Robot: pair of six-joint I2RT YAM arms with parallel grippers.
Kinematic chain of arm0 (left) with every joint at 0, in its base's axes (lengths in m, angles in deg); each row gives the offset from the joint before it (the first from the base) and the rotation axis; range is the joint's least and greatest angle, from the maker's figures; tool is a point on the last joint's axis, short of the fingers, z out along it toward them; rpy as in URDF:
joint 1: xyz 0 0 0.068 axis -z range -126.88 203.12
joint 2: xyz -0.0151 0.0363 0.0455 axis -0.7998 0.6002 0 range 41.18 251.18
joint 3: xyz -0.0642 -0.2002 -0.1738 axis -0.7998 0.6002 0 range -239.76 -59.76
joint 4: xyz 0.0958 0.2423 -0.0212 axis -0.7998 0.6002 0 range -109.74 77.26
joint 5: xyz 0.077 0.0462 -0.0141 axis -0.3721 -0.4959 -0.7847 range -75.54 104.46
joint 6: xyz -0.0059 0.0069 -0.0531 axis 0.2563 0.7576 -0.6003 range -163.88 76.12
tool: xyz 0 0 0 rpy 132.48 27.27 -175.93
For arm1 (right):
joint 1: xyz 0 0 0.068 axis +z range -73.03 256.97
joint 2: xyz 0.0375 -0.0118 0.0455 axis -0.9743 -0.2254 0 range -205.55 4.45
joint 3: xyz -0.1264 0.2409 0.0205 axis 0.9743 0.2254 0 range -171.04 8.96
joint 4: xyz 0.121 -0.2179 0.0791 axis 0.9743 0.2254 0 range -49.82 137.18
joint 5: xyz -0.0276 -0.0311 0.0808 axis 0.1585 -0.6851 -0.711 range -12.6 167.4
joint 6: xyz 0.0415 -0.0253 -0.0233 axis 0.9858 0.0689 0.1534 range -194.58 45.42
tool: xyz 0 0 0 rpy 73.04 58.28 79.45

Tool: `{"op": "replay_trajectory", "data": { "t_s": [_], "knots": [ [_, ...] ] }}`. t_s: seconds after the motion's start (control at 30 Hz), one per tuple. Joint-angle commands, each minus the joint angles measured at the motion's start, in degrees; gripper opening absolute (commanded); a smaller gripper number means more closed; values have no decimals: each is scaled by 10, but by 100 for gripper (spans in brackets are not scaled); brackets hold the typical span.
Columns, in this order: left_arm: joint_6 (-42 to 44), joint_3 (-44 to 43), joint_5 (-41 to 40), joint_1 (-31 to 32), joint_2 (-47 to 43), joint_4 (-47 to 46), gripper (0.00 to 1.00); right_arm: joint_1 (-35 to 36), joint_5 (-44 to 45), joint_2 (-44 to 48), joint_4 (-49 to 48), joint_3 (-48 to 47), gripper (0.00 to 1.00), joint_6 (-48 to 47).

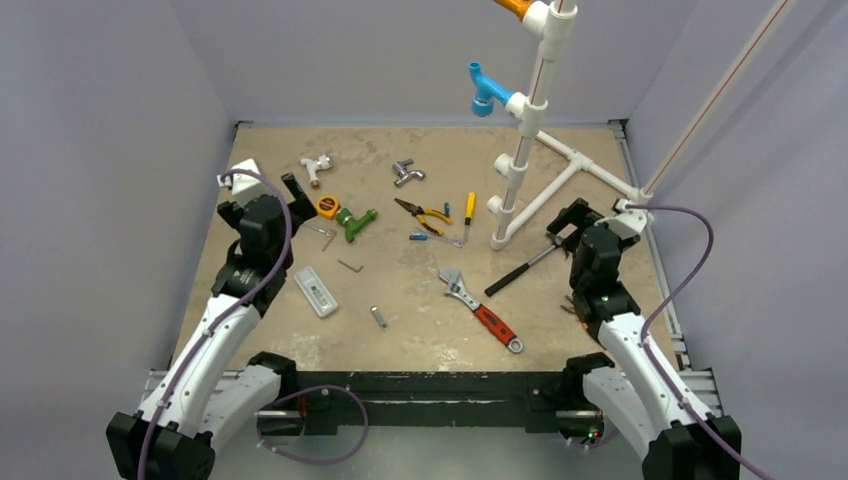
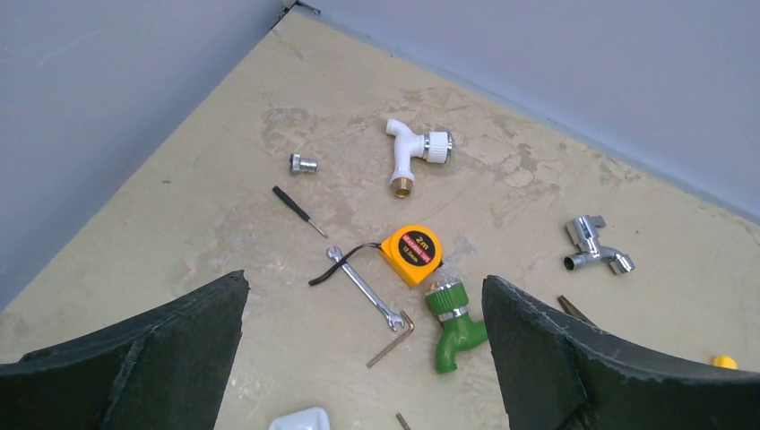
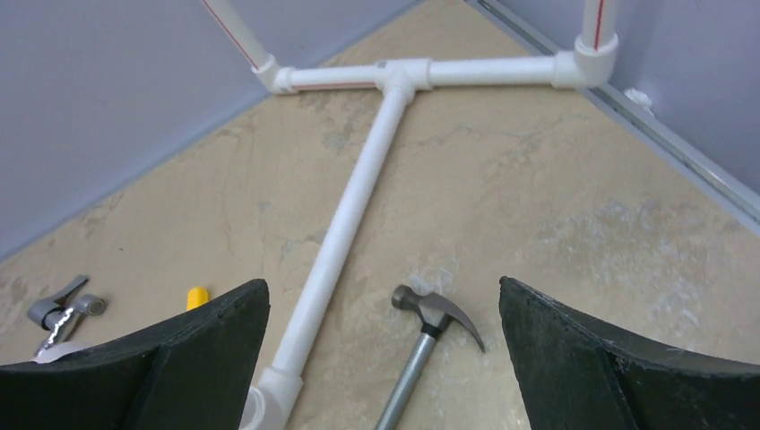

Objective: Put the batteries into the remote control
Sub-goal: Pick up the remote control from the center of the board.

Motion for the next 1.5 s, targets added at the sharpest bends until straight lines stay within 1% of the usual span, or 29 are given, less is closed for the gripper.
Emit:
{"op": "replay_trajectory", "data": {
  "t_s": [0.0, 0.1, 0.2, 0.3, 0.33, 0.37, 0.4, 0.43, 0.53, 0.57, 0.63, 0.73, 0.83, 0.93, 1.07, 1.13, 1.2, 1.3, 1.47],
  "knots": [
    [-111, -44, -2, -6, -26, 173, 100, -1, 39, 15, 125, 1, 98, 102],
    [-128, -63, 50, -25, -27, 211, 100, -1, 9, 21, 140, 5, 92, 99],
    [-128, -90, 90, -29, -24, 246, 100, 0, 8, 39, 181, 5, 88, 105],
    [-128, -104, 106, -29, -29, 266, 100, 1, -34, 54, 217, 10, 84, 123],
    [-129, -108, 107, -29, -30, 272, 100, 7, -61, 52, 232, 10, 84, 130],
    [-131, -112, 110, -29, -31, 277, 100, 21, -71, 47, 252, 9, 84, 139],
    [-132, -117, 117, -29, -30, 280, 100, 45, -68, 36, 270, 7, 82, 148],
    [-130, -122, 129, -30, -28, 282, 100, 86, -50, 29, 287, 6, 81, 157],
    [-110, -143, 179, -30, -20, 280, 99, 247, 46, 16, 333, 9, 80, 222],
    [-106, -149, 193, -31, -17, 280, 99, 294, 66, 11, 343, 9, 80, 247],
    [-103, -159, 211, -31, -15, 282, 99, 374, 81, -8, 345, 5, 80, 272],
    [-98, -164, 218, -31, -16, 289, 99, 479, 78, -71, 312, -17, 80, 250],
    [-94, -167, 219, -35, -16, 301, 99, 594, 87, -162, 264, -70, 80, 184],
    [-93, -167, 223, -44, -20, 312, 99, 670, 76, -256, 226, -138, 80, 107],
    [-98, -151, 230, -59, -25, 315, 99, 685, -1, -350, 115, -193, 79, 19],
    [-98, -150, 233, -64, -29, 327, 99, 684, -22, -387, 60, -225, 80, -16],
    [-92, -151, 233, -71, -33, 337, 99, 684, -49, -430, 37, -274, 80, -40],
    [-74, -158, 240, -92, -40, 353, 99, 683, -84, -500, 27, -353, 82, -63],
    [-49, -160, 262, -144, -42, 377, 99, 667, -159, -600, 9, -441, 84, -55]
  ]
}}
